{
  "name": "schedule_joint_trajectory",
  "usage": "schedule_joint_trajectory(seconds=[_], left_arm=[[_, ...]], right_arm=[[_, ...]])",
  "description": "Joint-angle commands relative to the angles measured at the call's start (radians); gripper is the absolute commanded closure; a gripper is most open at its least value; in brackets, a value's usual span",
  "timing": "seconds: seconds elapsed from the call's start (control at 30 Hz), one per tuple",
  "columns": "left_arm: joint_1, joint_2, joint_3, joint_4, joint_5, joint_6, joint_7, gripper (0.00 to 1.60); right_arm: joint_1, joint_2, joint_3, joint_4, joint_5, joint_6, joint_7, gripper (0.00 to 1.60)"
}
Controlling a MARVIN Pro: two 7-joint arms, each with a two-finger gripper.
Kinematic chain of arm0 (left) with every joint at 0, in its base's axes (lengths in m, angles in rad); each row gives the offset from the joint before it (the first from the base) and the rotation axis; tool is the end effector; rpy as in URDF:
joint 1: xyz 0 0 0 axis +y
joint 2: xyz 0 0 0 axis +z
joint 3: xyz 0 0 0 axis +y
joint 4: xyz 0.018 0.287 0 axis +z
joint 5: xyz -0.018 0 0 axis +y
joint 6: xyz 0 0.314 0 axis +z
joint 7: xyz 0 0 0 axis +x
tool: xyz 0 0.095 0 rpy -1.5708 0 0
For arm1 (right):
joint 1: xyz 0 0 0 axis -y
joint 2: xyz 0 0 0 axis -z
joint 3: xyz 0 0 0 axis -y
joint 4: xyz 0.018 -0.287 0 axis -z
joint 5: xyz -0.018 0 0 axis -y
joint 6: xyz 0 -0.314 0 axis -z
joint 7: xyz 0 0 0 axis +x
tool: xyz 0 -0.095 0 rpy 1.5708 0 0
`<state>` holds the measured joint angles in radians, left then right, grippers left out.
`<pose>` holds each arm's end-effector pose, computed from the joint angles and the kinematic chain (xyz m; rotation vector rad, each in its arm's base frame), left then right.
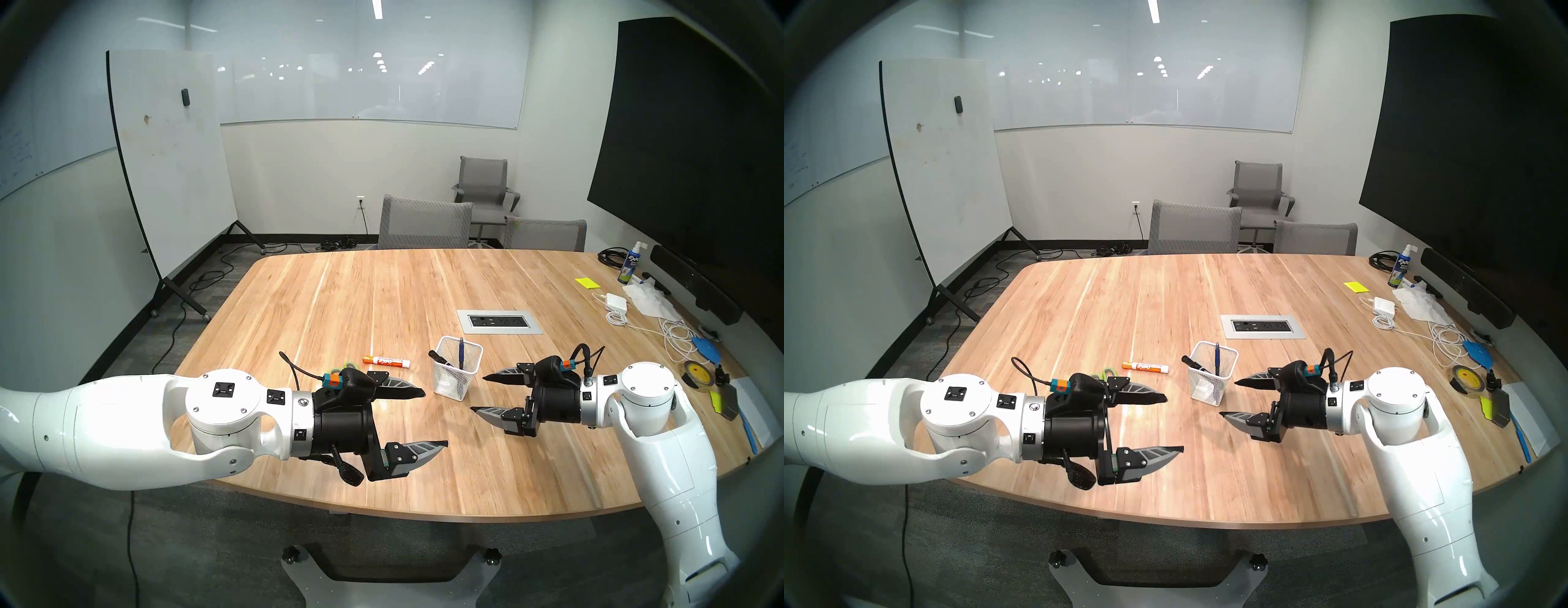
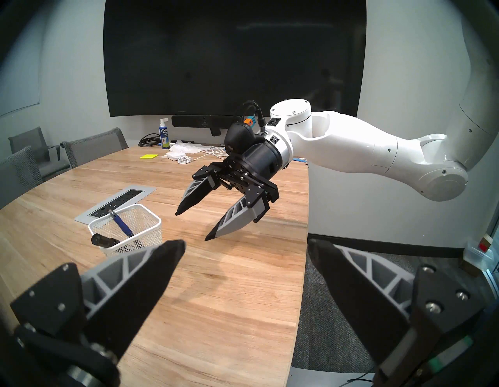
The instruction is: Place the pen, the marker, and the scissors into the pen holder
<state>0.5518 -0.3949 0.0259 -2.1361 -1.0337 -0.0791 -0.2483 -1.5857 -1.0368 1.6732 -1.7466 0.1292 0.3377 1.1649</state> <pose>0.2942 -0.0777 -0.1987 1.6142 -1.2178 1.2418 0.3689 -0.0812 -0.2418 -1.9420 -1.1857 -1.2906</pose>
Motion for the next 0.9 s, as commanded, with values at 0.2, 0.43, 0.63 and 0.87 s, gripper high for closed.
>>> schedule_joint_trajectory(seconds=[0.2, 0.43, 0.63, 0.87], left_arm=[[-0.007, 0.000, -0.009, -0.014, 0.003, -0.010, -0.002, 0.00], [-0.007, 0.000, -0.009, -0.014, 0.003, -0.010, -0.002, 0.00], [-0.007, 0.000, -0.009, -0.014, 0.003, -0.010, -0.002, 0.00], [-0.007, 0.000, -0.009, -0.014, 0.003, -0.010, -0.002, 0.00]], right_arm=[[0.015, -0.004, 0.005, -0.018, 0.006, 0.004, -0.001, 0.00], [0.015, -0.005, 0.006, -0.018, 0.005, 0.004, -0.001, 0.00], [0.015, -0.005, 0.006, -0.018, 0.004, 0.004, 0.000, 0.00], [0.015, -0.006, 0.006, -0.018, 0.004, 0.004, 0.000, 0.00]])
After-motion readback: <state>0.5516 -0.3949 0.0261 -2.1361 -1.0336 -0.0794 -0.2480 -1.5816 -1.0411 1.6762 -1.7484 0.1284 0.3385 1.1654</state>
